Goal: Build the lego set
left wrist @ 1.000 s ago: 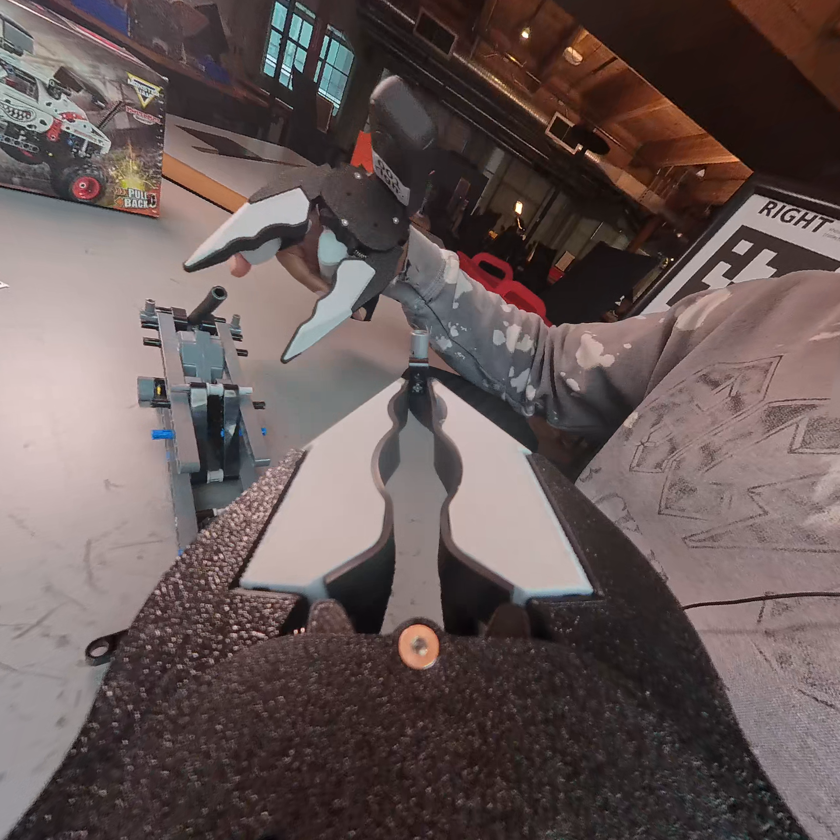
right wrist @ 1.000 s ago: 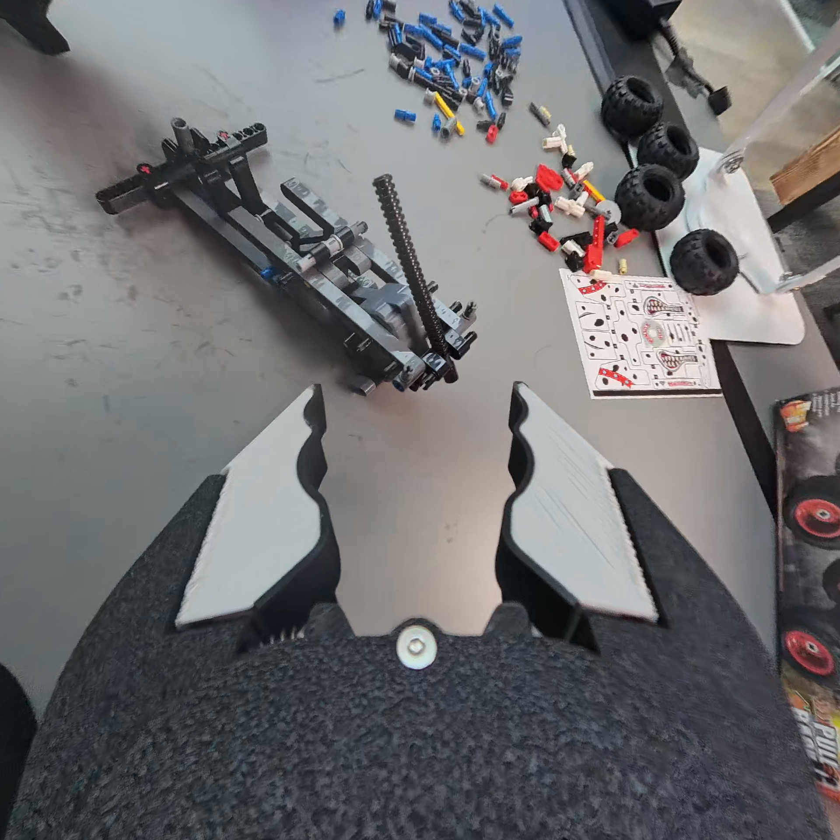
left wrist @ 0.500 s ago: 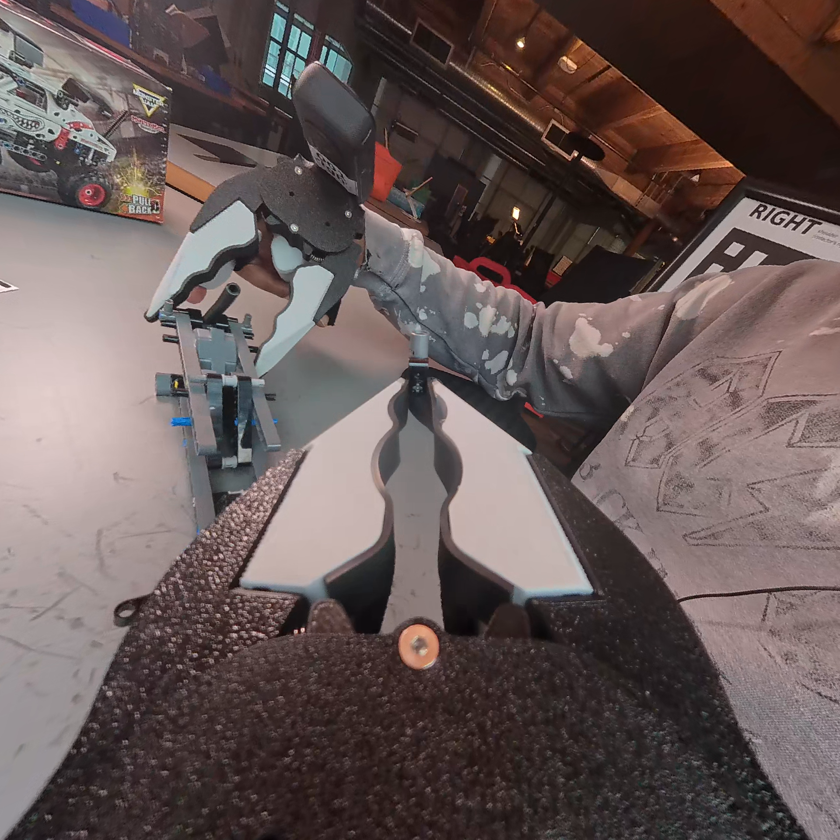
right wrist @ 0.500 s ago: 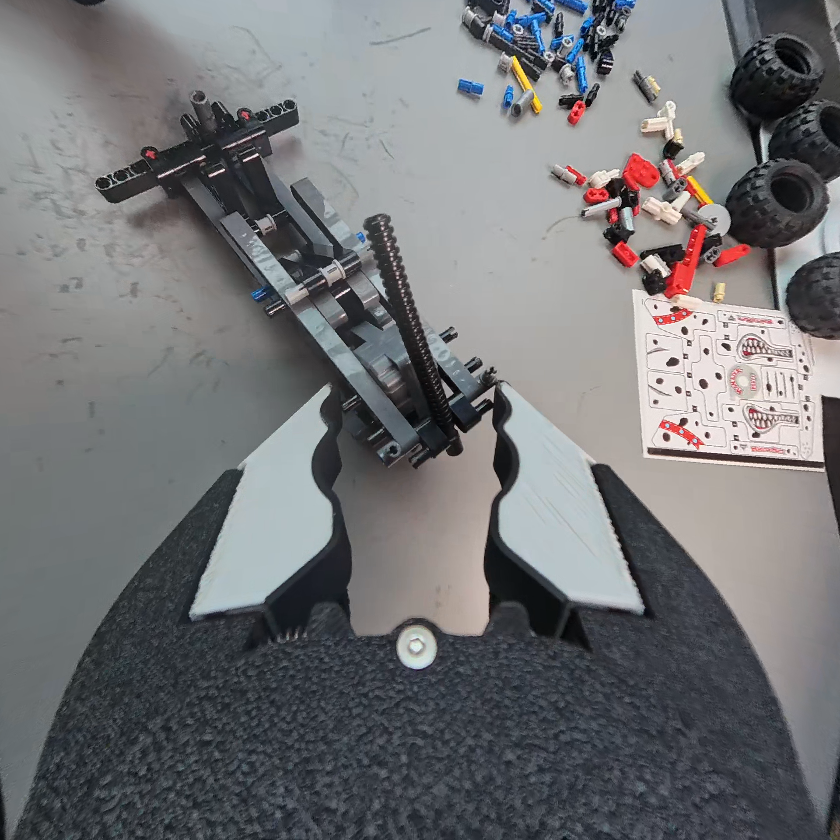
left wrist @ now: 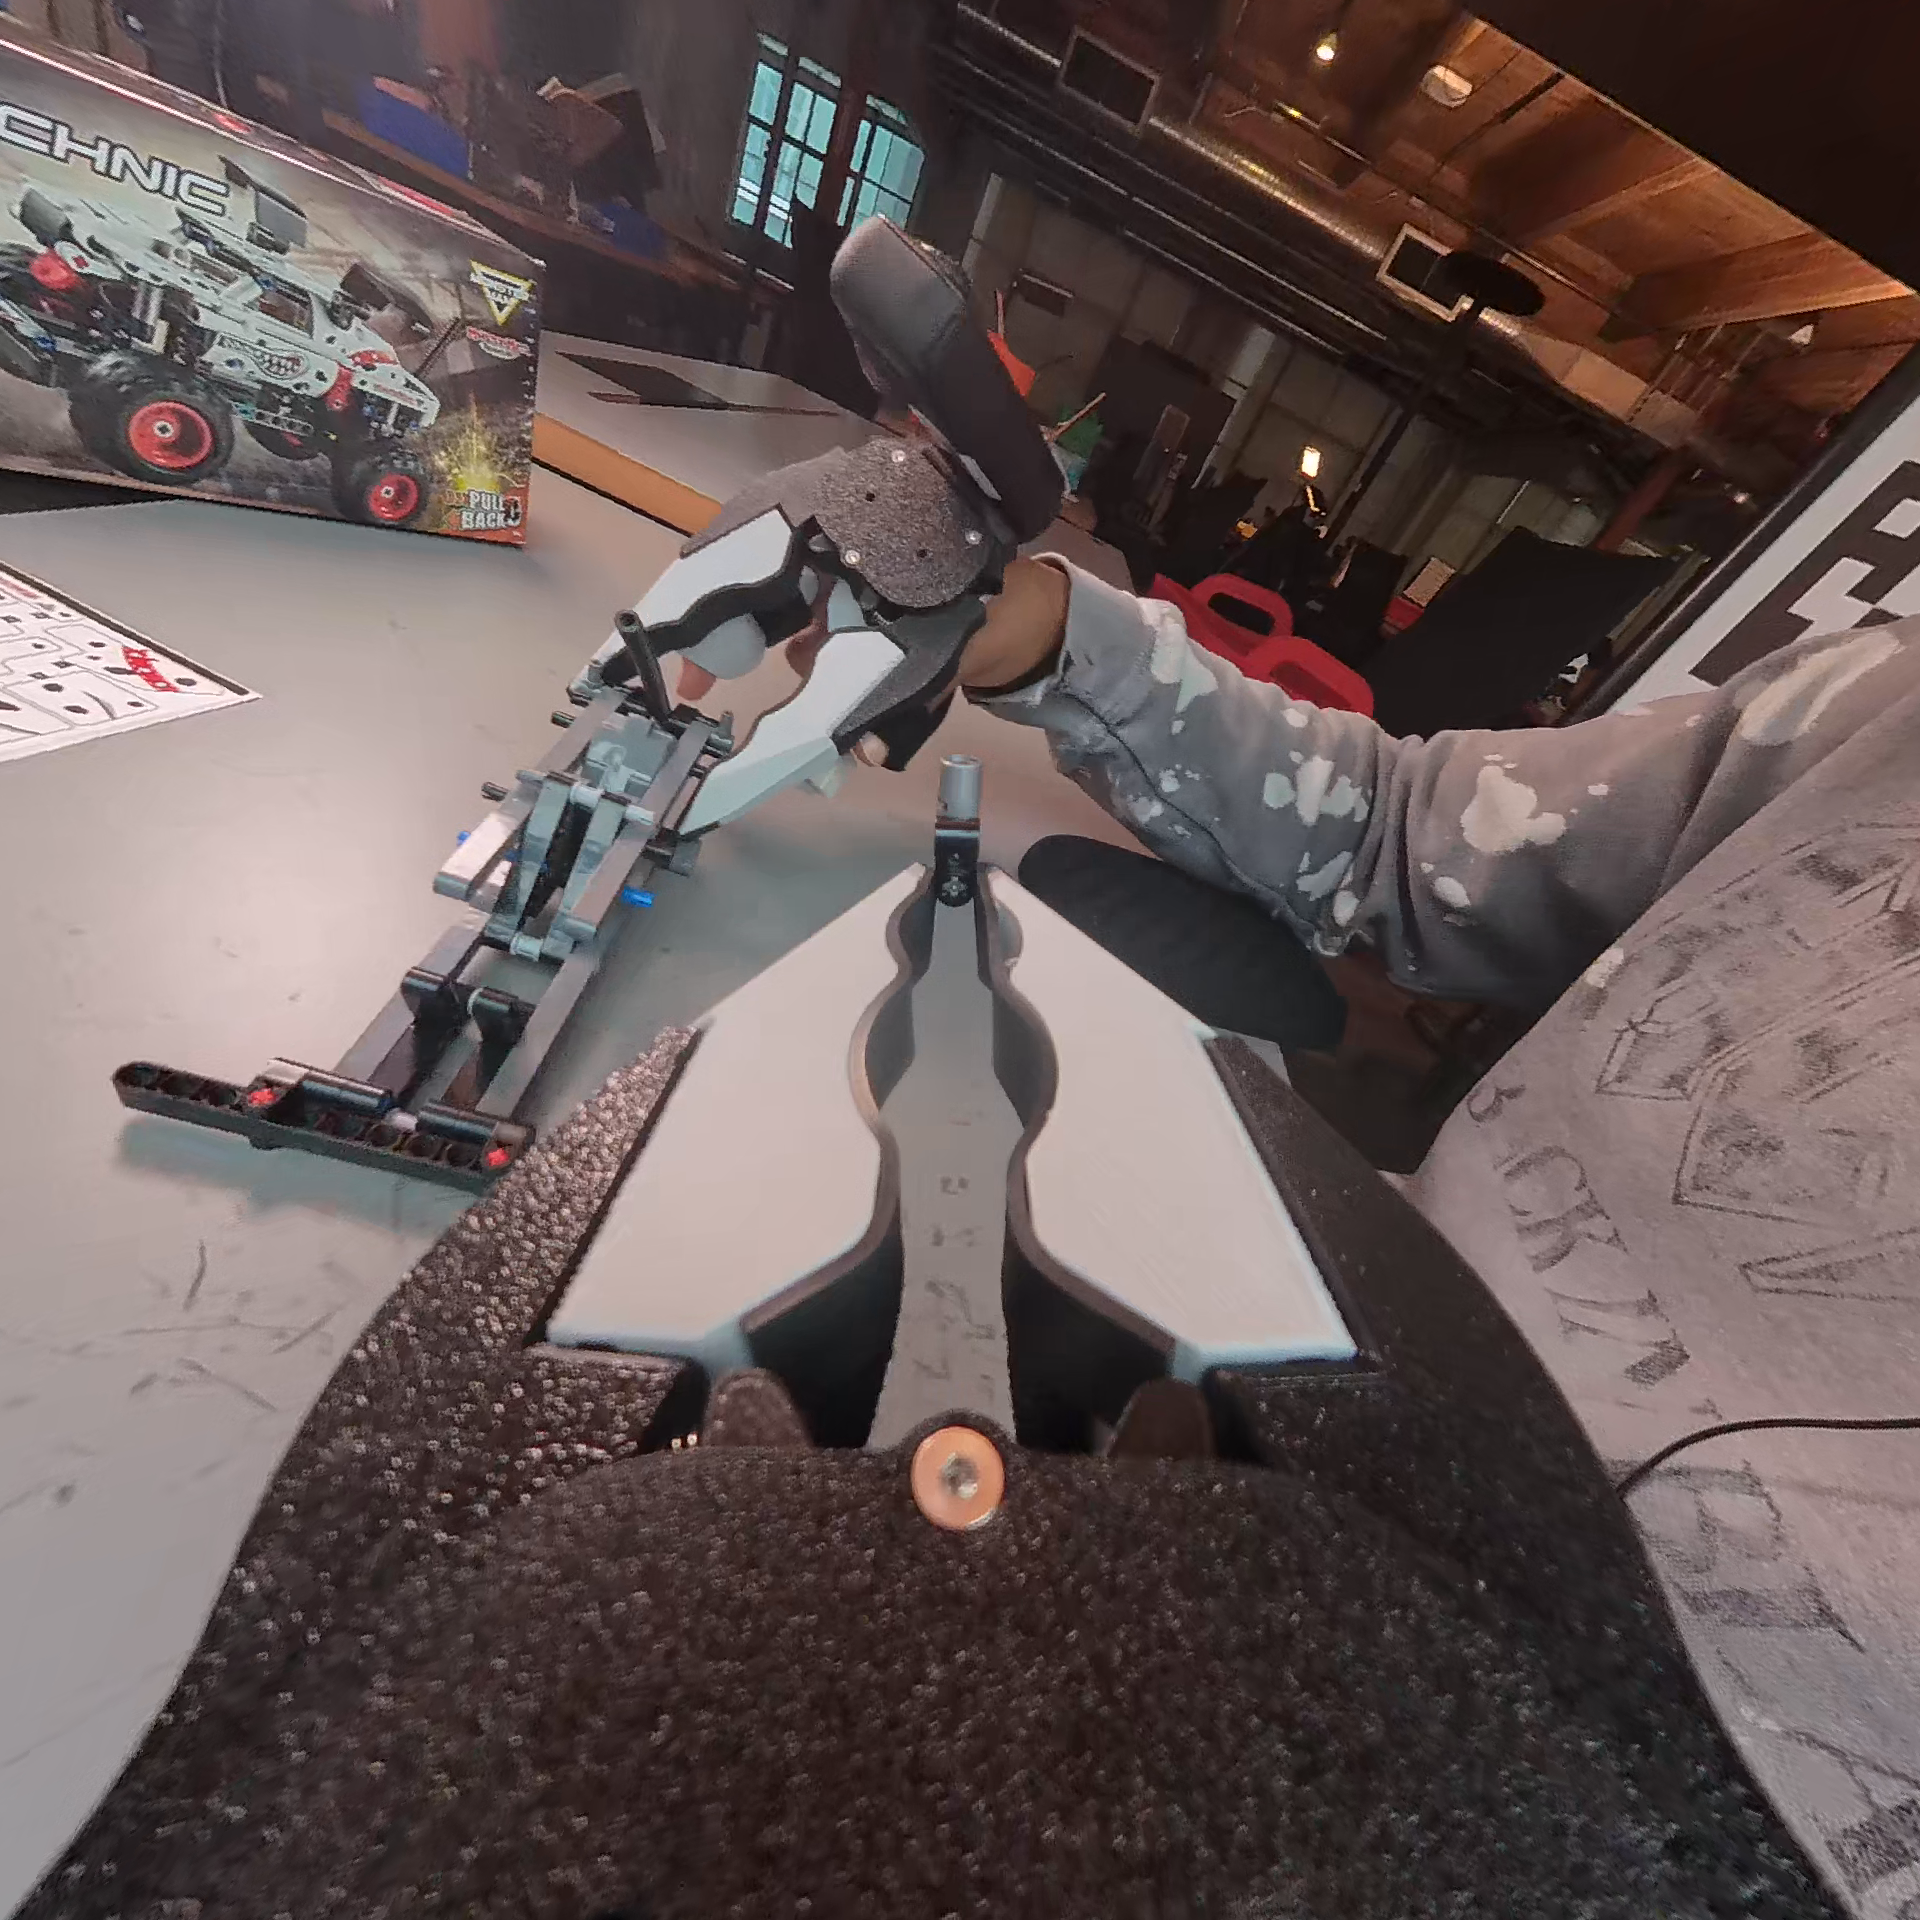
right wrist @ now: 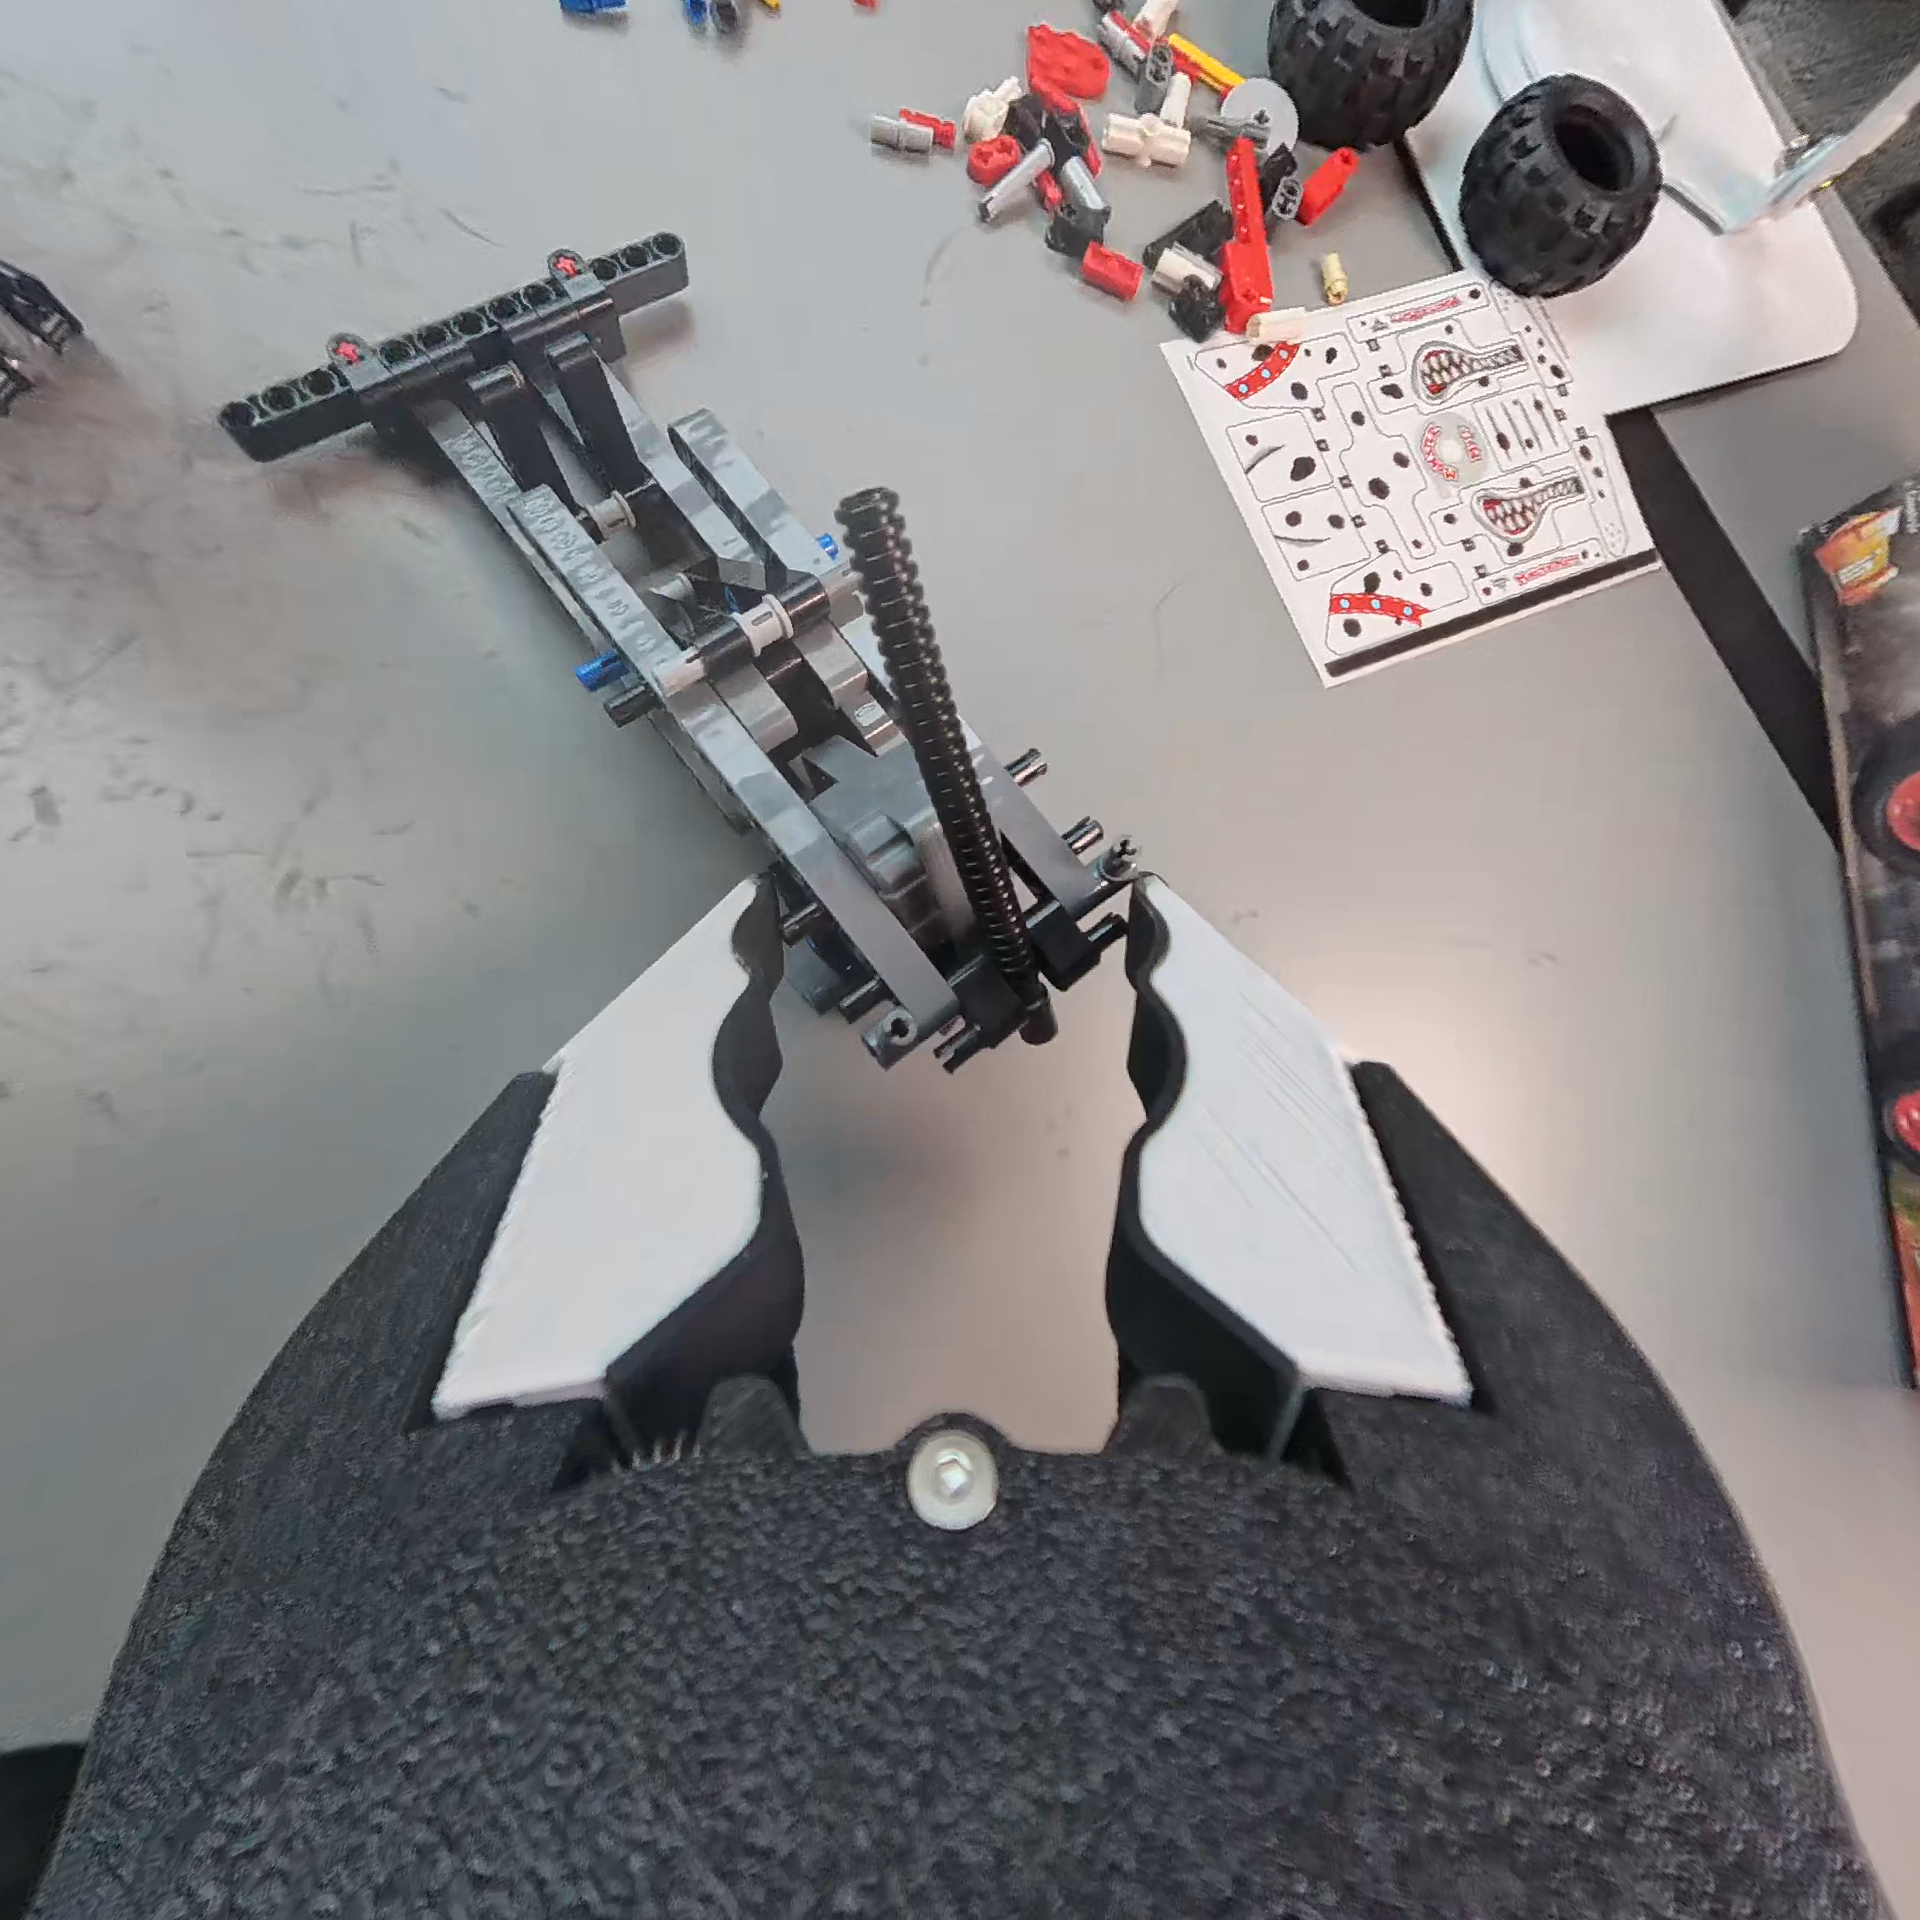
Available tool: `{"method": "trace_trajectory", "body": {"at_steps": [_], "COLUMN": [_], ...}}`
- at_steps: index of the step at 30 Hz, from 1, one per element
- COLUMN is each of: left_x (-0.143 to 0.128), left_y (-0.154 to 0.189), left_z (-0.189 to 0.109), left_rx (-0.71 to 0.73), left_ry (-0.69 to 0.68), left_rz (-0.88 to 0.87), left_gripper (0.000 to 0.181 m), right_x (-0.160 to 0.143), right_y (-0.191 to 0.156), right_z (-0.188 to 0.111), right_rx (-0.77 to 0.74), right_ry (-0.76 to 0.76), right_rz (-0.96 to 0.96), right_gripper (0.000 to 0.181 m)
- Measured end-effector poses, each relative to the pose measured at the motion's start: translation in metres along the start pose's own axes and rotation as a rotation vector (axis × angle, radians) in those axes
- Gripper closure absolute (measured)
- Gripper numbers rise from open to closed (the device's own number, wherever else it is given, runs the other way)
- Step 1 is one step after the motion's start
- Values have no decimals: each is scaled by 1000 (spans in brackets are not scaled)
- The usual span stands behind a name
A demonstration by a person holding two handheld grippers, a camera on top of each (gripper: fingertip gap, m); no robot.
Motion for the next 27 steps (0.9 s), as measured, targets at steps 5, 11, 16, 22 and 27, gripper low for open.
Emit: {"method": "trace_trajectory", "body": {"at_steps": [5,11,16,22,27], "left_x": [0,1,3,2,-1], "left_y": [-7,-12,-17,-22,-21], "left_z": [2,4,4,9,14], "left_rx": [67,109,127,148,149], "left_ry": [-18,-31,-22,-43,-79], "left_rz": [36,69,64,78,111], "left_gripper": [173,173,173,173,173], "right_x": [22,38,42,45,57], "right_y": [-29,-50,-63,-74,-73], "right_z": [9,15,14,11,-31], "right_rx": [-26,-34,4,38,175], "right_ry": [-3,-1,30,55,262], "right_rz": [12,14,-12,-18,-86], "right_gripper": [115,115,115,113,115]}}
Point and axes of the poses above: each gripper's, where its closed fingertips meet, z out along the fingers, x out of its top, y = z × x across the jaws, the point moved 5 cm from there along -z, back along the fingers, and after that the axes turned 6 degrees about -x, right-handed, at the moved point
